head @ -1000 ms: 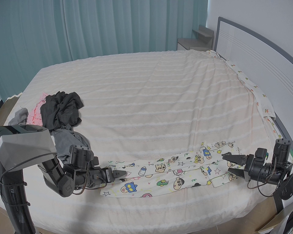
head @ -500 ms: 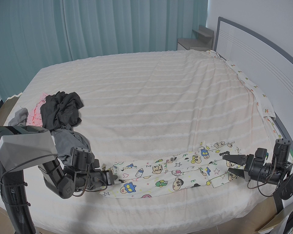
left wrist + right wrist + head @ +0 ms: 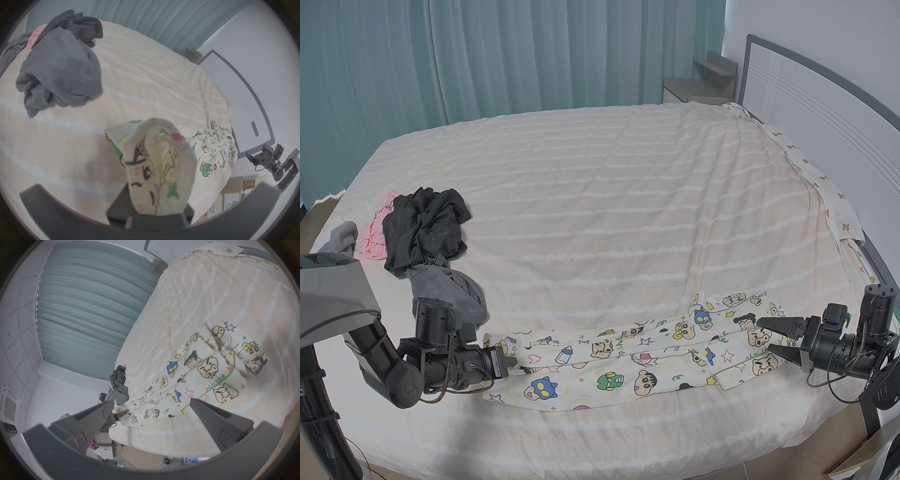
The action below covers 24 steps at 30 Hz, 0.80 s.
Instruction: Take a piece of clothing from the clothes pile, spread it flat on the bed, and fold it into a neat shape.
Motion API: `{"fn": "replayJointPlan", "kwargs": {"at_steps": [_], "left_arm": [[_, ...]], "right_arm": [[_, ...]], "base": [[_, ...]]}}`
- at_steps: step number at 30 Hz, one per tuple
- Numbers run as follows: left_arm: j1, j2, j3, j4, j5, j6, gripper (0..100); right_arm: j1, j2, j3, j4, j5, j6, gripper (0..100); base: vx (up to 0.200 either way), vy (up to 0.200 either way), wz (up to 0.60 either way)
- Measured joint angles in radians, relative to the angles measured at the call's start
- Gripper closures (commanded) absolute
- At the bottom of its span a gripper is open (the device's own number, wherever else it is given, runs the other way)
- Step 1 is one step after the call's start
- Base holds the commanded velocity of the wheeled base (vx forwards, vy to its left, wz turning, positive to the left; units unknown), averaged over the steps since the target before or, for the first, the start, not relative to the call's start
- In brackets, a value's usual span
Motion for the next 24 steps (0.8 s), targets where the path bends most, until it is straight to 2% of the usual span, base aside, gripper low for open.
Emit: {"fn": "replayJointPlan", "kwargs": {"at_steps": [13,24], "left_arm": [[0.197,-0.139,0.115,0.0,-0.146,0.002,100],[0.503,-0.226,0.173,-0.001,-0.359,0.004,100]], "right_arm": [[0.0,0.002,0.0,0.0,0.0,0.0,0],[0.0,0.01,0.0,0.0,0.0,0.0,0]], "base": [[0.0,0.0,0.0],[0.0,0.0,0.0]]}}
